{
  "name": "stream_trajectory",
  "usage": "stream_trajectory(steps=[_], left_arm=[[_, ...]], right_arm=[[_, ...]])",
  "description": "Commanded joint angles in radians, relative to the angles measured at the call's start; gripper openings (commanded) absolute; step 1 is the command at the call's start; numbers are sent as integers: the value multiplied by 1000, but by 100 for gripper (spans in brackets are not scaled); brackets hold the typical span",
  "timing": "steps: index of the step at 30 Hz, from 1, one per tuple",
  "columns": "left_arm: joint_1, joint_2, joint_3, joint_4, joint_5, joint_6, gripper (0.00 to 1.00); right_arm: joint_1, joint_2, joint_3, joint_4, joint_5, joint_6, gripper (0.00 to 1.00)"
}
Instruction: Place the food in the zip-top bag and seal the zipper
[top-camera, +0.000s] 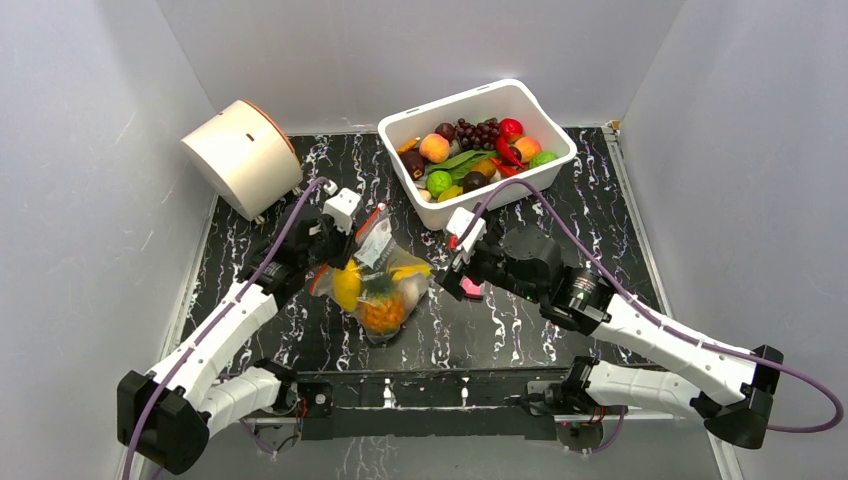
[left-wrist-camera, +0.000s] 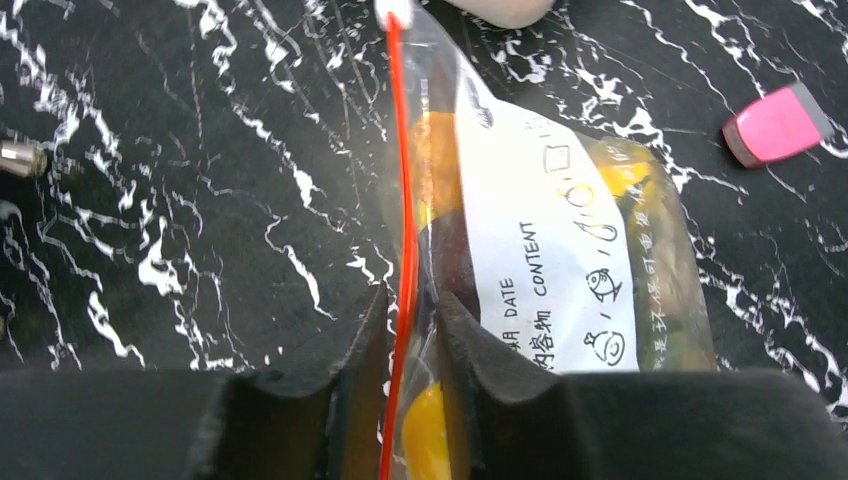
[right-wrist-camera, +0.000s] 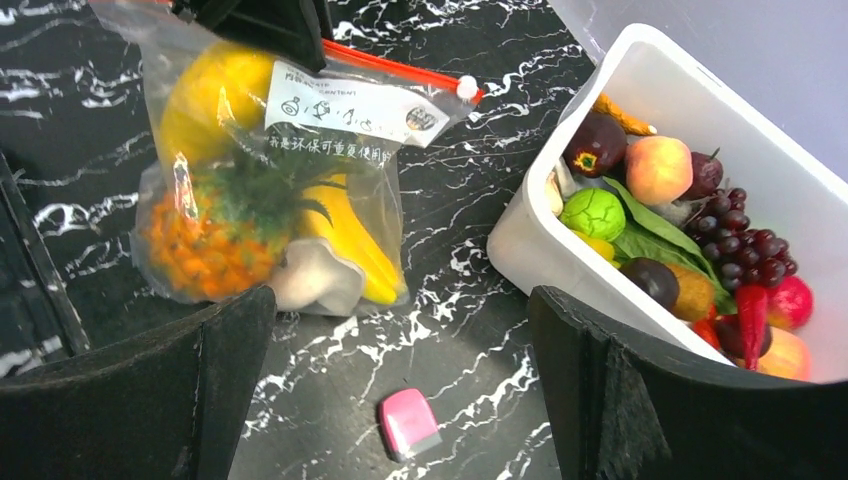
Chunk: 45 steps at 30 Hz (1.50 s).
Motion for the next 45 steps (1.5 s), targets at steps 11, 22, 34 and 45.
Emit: stream_trajectory(steps=[11, 22, 34, 45], left_arm=[[0, -43, 29, 6, -234, -154, 98], [0, -130, 58, 95, 11, -272, 98], [0, -146, 124, 9, 32, -495, 98], [0, -278, 55, 48, 58, -458, 98]], right_arm=[[0, 25, -16, 176, 174, 468, 98], [0, 42, -63, 218, 403, 777, 98], [0, 35, 4, 102, 550, 844, 98], [0, -38, -10, 94, 553, 856, 98]])
